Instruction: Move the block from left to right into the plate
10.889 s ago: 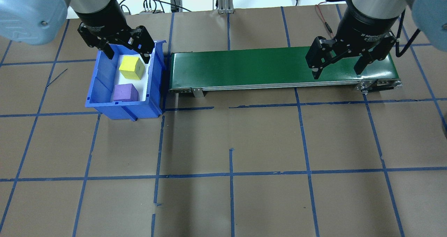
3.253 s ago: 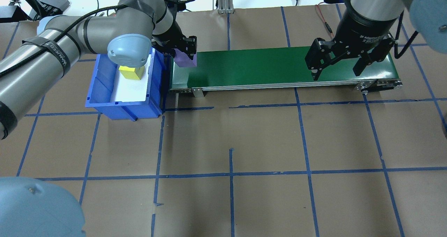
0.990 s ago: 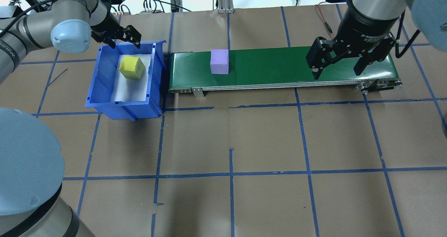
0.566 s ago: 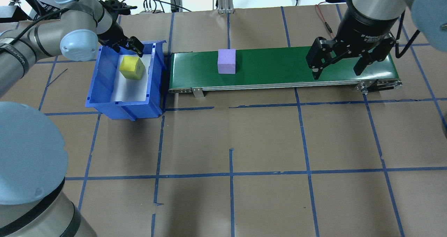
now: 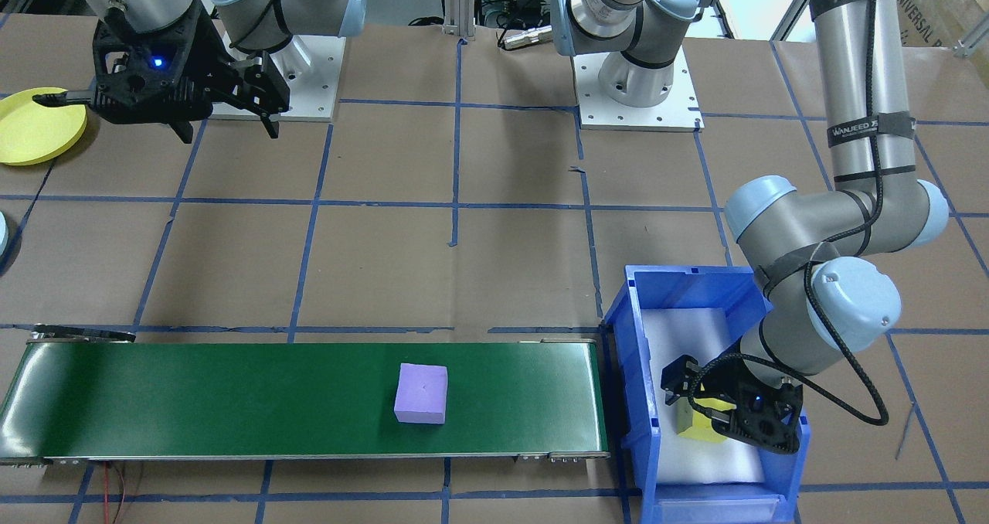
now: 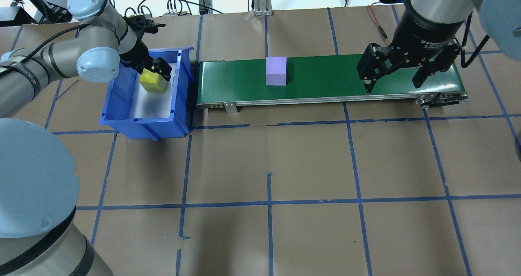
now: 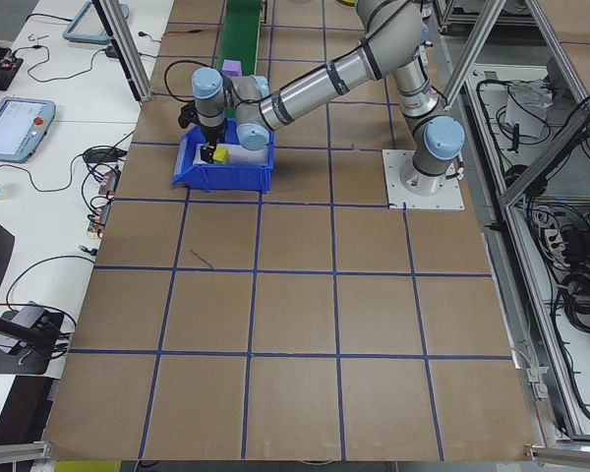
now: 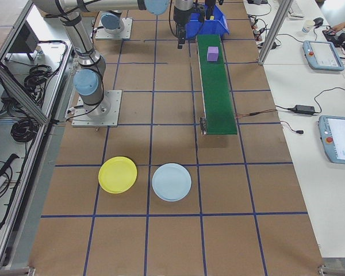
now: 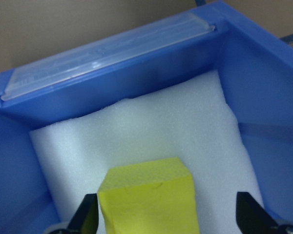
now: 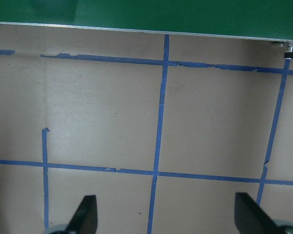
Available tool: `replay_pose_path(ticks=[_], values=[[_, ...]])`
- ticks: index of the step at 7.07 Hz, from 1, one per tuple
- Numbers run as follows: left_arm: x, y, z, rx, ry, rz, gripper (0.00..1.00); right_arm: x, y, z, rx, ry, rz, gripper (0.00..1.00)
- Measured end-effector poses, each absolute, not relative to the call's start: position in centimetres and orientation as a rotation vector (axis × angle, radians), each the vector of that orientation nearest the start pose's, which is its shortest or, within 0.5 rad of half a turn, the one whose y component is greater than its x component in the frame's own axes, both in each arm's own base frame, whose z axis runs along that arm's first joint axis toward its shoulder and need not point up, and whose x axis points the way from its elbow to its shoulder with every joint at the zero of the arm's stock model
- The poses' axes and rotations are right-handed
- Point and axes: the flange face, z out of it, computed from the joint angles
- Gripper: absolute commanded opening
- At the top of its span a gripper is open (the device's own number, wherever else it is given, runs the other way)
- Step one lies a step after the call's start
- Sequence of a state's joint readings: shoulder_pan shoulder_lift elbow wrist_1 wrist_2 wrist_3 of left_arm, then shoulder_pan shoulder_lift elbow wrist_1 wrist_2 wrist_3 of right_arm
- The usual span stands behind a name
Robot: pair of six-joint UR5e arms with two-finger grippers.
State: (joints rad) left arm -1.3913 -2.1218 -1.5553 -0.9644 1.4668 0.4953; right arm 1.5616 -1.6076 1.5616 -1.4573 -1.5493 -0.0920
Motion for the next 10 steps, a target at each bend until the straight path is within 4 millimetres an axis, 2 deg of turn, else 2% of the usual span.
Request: replay_pose_path(ticks=[1, 2, 3, 5, 6, 7, 8, 9, 10], values=[[-2.3, -68.0, 23.1, 0.511, 3.173, -0.155, 0.54, 13.1, -47.0, 49.9, -0.128, 3.112, 0.104, 1.0], [-2.3, -68.0, 23.0, 0.512, 3.172, -0.154, 0.15, 13.1, -47.0, 49.9, -0.128, 3.112, 0.104, 1.0], [-2.2, -68.2, 23.4, 0.512, 3.168, -0.165, 0.07, 13.1, -47.0, 49.9, -0.128, 3.112, 0.104, 1.0], [-2.1, -68.7, 26.1, 0.508, 3.147, -0.241, 0.07, 13.1, -47.0, 49.9, -0.128, 3.112, 0.103, 1.0], [-2.2, -68.5, 29.1, 0.507, 3.128, -0.315, 0.07, 13.1, -47.0, 49.9, -0.128, 3.112, 0.103, 1.0], [-2.7, -67.7, 33.3, 0.514, 3.107, -0.413, 0.07, 13.1, -47.0, 49.9, -0.128, 3.112, 0.103, 1.0], [-3.8, -66.4, 37.8, 0.537, 3.092, -0.513, 0.07, 13.1, -47.0, 49.9, -0.128, 3.112, 0.103, 1.0], [-5.7, -65.1, 40.9, 0.577, 3.095, -0.582, 0.07, 13.1, -47.0, 49.9, -0.129, 3.112, 0.103, 1.0], [-8.3, -64.3, 42.3, 0.606, 3.113, -0.62, 0.07, 13.1, -47.0, 49.9, -0.128, 3.112, 0.103, 1.0]])
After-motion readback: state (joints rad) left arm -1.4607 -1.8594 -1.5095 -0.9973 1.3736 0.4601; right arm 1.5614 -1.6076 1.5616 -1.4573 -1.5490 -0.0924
